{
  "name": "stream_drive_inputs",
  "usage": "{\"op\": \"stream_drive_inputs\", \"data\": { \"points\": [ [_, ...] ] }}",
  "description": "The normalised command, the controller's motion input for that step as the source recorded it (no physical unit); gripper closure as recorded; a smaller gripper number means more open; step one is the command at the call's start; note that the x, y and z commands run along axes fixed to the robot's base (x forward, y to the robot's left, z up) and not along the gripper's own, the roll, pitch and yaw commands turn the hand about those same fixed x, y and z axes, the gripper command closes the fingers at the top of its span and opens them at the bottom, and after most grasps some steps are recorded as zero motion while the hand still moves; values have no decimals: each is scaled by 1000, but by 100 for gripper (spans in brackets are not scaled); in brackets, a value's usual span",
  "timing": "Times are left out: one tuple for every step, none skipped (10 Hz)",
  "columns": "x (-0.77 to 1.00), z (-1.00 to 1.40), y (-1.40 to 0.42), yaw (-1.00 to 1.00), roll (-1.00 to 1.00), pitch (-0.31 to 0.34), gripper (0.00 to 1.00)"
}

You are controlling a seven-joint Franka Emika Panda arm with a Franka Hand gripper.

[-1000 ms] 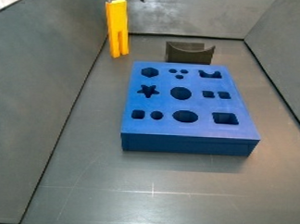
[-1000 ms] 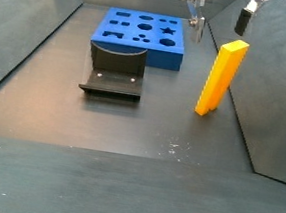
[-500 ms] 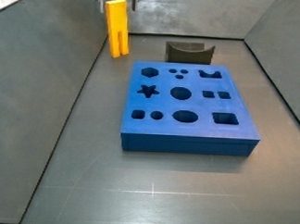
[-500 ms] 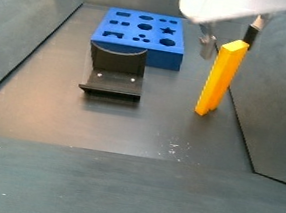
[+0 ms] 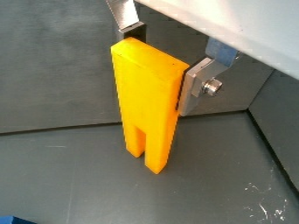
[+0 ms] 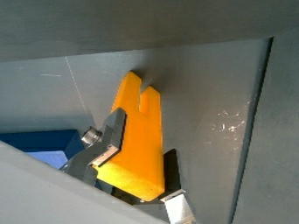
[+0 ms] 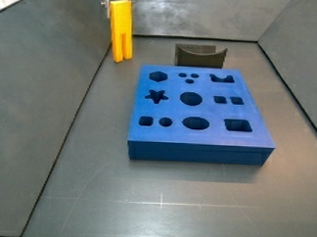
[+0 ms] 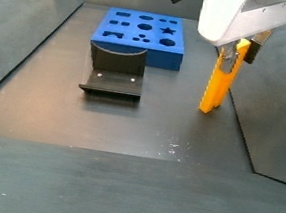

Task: Pick up the double-square object. Move up. Move to above the board. Insert the double-square object.
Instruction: Pick up the double-square object.

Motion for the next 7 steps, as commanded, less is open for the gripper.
{"op": "stream_drive_inputs", "data": {
  "points": [
    [0, 0, 0, 0, 0, 0, 100],
    [0, 0, 0, 0, 0, 0, 100],
    [0, 0, 0, 0, 0, 0, 100],
    [0, 0, 0, 0, 0, 0, 100],
    [0, 0, 0, 0, 0, 0, 100],
    [0, 0, 0, 0, 0, 0, 100],
    [0, 0, 0, 0, 0, 0, 100]
  ]
}}
